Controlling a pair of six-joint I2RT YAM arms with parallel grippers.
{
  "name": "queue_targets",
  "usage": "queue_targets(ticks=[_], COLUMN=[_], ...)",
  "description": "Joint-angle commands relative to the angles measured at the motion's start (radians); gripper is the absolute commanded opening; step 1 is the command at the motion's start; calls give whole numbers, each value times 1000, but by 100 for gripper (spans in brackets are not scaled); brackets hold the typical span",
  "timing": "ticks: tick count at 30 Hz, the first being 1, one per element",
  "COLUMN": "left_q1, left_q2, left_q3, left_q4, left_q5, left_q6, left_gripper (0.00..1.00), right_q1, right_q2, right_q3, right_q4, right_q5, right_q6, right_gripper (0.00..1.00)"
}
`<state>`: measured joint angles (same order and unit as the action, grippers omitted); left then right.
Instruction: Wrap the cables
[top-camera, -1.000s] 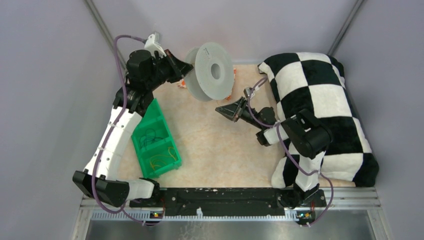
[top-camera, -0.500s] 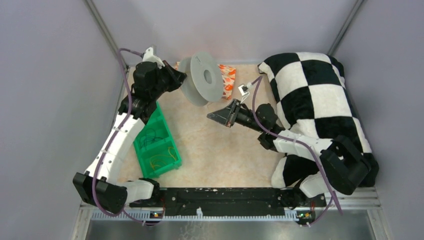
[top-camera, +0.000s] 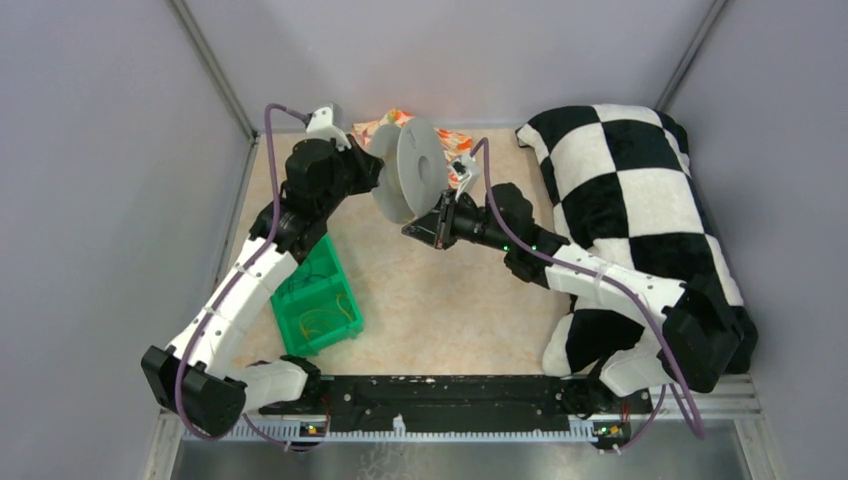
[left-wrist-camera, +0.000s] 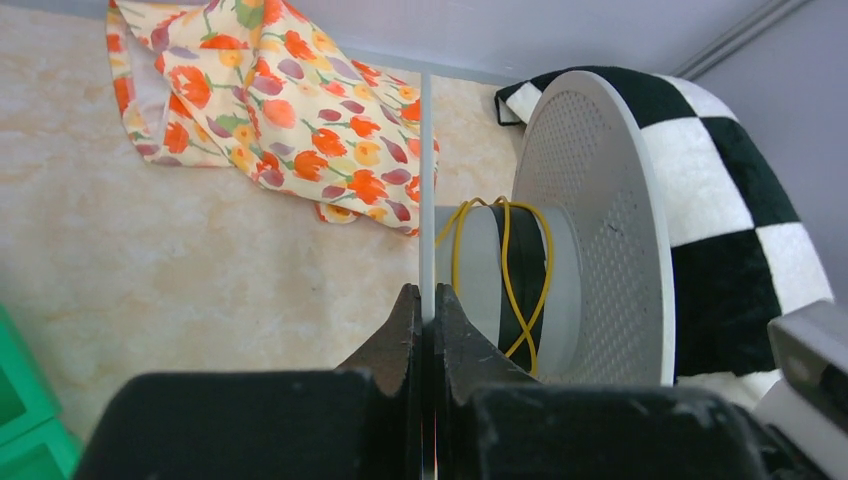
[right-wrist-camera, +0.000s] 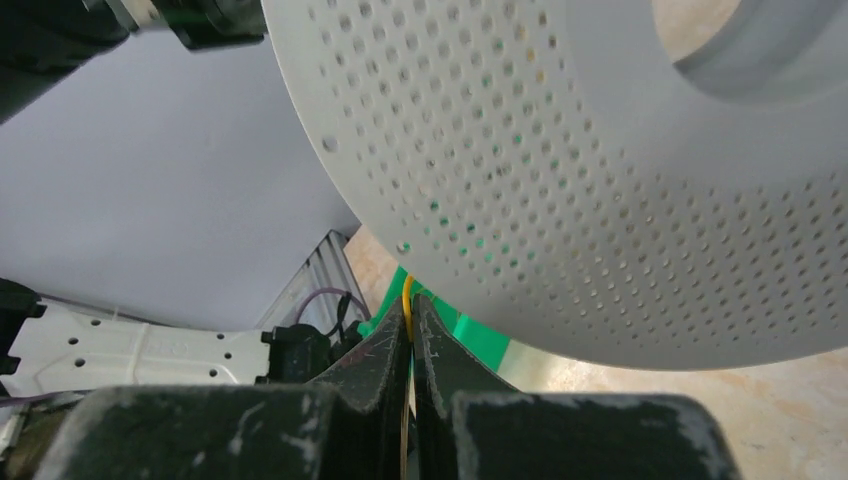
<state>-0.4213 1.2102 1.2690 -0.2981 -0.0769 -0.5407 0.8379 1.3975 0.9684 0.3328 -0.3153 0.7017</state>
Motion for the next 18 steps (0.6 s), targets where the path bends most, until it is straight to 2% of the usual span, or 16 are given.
queue_targets(ticks=[1,8,18], left_q1=[-20,-23,-24], left_q2=[-75,-96,-111], left_q3=[-23,-81,-115], left_q4=[167,224,228], left_q5=[-43,68,319], left_q6=[127,256,466], left_gripper=[0,0,0], right_q1=[16,17,17], right_q2=[-1,4,37], right_q3=[133,240,299], right_q4=[-137,-265,-304], right_q5=[6,-6,-116], right_q6=[-80,-141,-173], right_gripper=[0,0,0])
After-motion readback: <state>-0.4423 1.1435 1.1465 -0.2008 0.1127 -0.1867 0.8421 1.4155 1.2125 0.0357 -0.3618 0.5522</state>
